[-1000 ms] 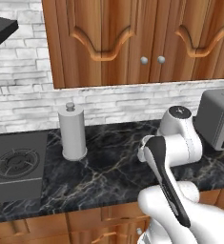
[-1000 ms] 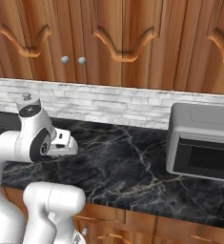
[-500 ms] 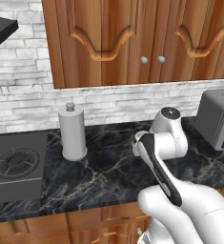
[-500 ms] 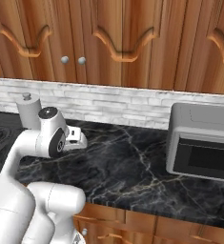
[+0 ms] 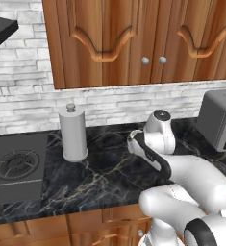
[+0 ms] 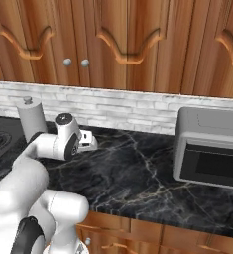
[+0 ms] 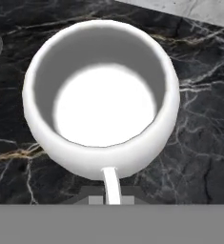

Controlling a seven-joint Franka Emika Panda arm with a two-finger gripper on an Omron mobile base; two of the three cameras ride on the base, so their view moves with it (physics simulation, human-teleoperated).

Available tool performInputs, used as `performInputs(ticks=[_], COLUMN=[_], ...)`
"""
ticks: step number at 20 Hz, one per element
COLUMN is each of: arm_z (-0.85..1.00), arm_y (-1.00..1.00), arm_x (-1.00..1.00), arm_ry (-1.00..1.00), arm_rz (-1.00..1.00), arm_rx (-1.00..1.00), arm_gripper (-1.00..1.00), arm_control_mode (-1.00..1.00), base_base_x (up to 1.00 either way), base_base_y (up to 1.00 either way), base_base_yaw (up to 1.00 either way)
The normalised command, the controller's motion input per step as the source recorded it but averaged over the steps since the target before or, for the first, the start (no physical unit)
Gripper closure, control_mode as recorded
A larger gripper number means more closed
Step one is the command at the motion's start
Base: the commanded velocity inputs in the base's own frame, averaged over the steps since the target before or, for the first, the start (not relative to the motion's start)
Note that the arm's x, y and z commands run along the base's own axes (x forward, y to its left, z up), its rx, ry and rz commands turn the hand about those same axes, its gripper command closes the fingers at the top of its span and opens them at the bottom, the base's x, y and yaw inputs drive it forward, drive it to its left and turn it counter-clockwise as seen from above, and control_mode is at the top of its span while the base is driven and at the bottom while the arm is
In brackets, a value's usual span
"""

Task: Clear the mugs and bowl far away from the sink.

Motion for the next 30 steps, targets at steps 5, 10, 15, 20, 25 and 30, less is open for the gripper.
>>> performInputs(ticks=[5,10,15,20,25,30], arm_z=[-0.08,-0.14,-0.25,-0.3,-0.24,-0.35], arm_y=[0.0,0.0,0.01,0.0,0.0,0.0], arm_x=[0.52,0.39,0.22,0.03,0.09,0.13], arm_ry=[0.07,0.17,0.09,0.0,0.0,0.0], arm_rz=[0.0,-0.03,-0.02,0.0,0.0,0.0], arm_rx=[0.0,0.0,0.0,0.0,0.0,0.0], arm_gripper=[1.0,1.0,1.0,1.0,1.0,1.0], arm_control_mode=[-1.0,-1.0,-1.0,-1.0,-1.0,-1.0], base_base_x=[0.0,0.0,0.0,0.0,0.0,0.0], base_base_y=[0.0,0.0,0.0,0.0,0.0,0.0], base_base_yaw=[0.0,0.0,0.0,0.0,0.0,0.0])
